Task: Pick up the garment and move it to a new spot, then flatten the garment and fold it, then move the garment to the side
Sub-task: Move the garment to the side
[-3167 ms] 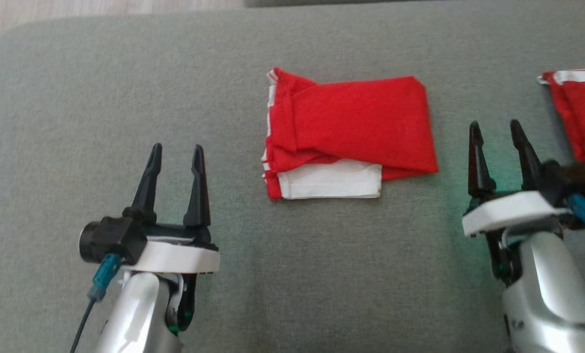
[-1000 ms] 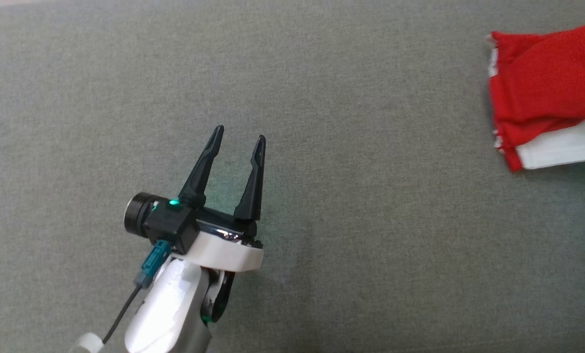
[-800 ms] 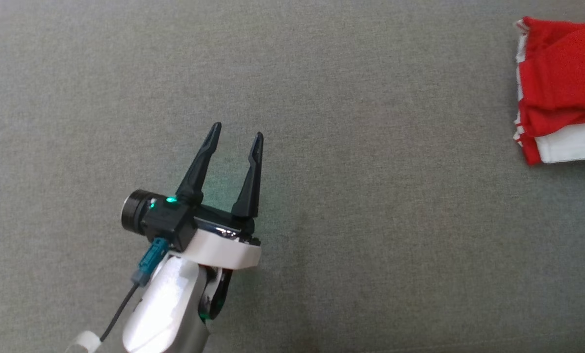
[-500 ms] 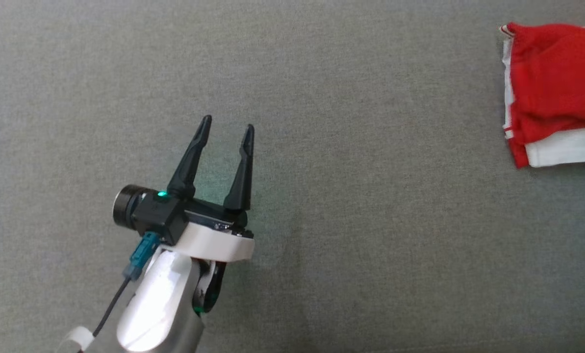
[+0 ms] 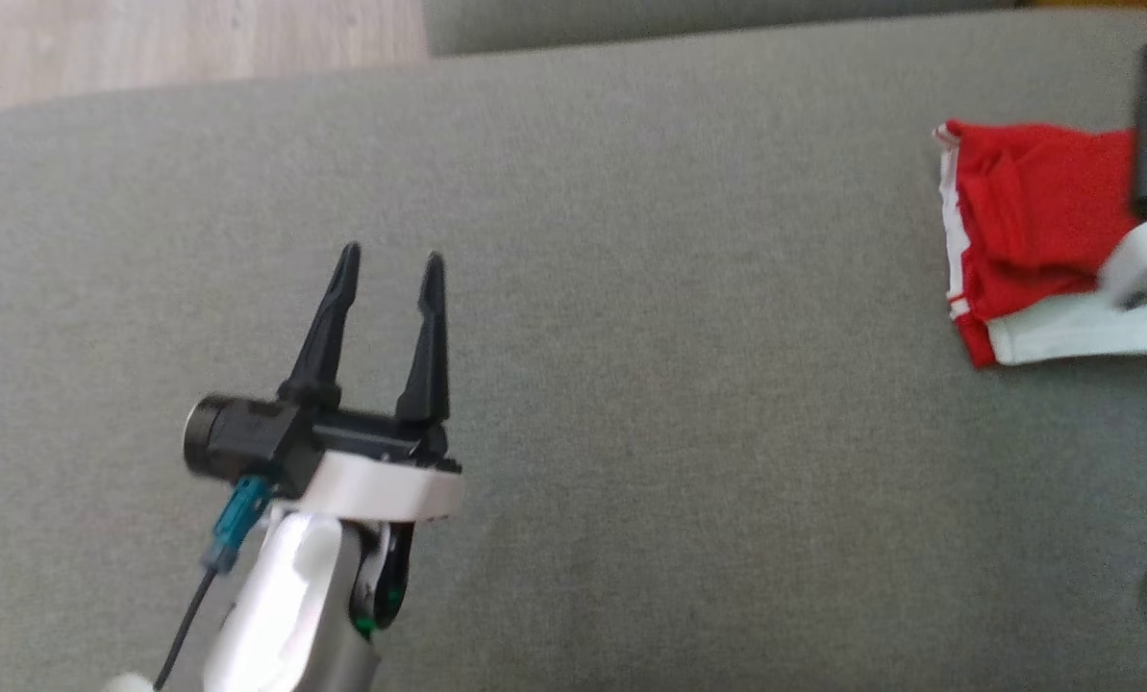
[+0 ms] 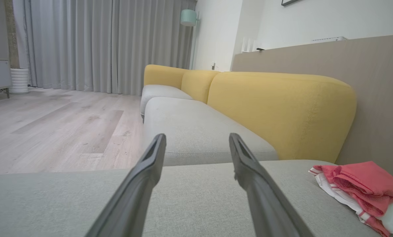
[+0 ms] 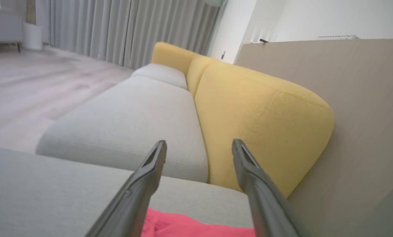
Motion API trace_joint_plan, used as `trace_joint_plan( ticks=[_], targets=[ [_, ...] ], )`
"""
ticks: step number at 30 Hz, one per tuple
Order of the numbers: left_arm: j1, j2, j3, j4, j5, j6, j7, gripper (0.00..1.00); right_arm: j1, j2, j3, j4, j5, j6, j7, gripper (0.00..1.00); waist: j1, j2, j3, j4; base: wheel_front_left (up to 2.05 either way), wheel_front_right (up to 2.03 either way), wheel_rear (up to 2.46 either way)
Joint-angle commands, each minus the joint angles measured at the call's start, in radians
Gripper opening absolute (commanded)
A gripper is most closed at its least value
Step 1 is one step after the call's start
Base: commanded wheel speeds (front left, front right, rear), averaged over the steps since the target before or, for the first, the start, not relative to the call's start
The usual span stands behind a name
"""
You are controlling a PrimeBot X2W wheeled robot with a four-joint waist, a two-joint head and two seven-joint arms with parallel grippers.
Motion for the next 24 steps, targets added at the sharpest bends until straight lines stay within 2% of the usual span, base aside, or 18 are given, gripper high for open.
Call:
trace_joint_plan(
  ticks=[1, 6, 9, 13, 16, 17, 24],
  targets=[
    [0.007, 0.005, 0.046, -0.044, -0.008, 0.008, -0.005, 1.00, 0.017, 0.037, 0.019, -0.066, 0.028, -0.001, -0.024, 1.00, 0.0001, 0.0000, -0.046, 0.013, 0.00, 0.00, 0.00],
    [0.059, 0.005, 0.078, -0.049, -0.007, 0.012, -0.005, 1.00, 0.094, 0.174, 0.035, -0.123, 0.095, -0.001, -0.090, 1.00, 0.0001, 0.0000, -0.100, 0.026, 0.00, 0.00, 0.00],
    [0.094, 0.005, 0.092, -0.040, 0.003, 0.010, -0.005, 1.00, 0.154, 0.220, 0.053, -0.123, 0.143, -0.001, -0.144, 1.00, 0.0001, 0.0000, -0.126, 0.031, 0.00, 0.00, 0.00],
    [0.138, 0.005, 0.102, -0.032, 0.014, 0.011, -0.005, 1.00, 0.267, 0.237, 0.091, -0.087, 0.206, -0.001, -0.226, 1.00, 0.0001, 0.0000, -0.154, 0.036, 0.00, 0.00, 0.00],
    [0.172, 0.005, 0.116, -0.015, -0.029, 0.027, -0.005, 1.00, 0.351, 0.238, 0.125, -0.041, 0.262, -0.001, -0.291, 1.00, 0.0001, 0.0000, -0.168, 0.039, 0.00, 0.00, 0.00],
    [0.185, 0.005, 0.131, -0.023, -0.042, 0.035, -0.005, 1.00, 0.395, 0.238, 0.136, -0.021, 0.236, -0.001, -0.318, 1.00, 0.0001, 0.0000, -0.172, 0.037, 0.00, 0.00, 0.00],
    [0.226, 0.005, 0.155, -0.041, -0.049, 0.025, -0.005, 1.00, 0.457, 0.238, 0.170, 0.020, 0.267, -0.001, -0.343, 1.00, 0.0001, 0.0000, -0.183, 0.031, 0.00, 0.00, 0.00]
  ],
)
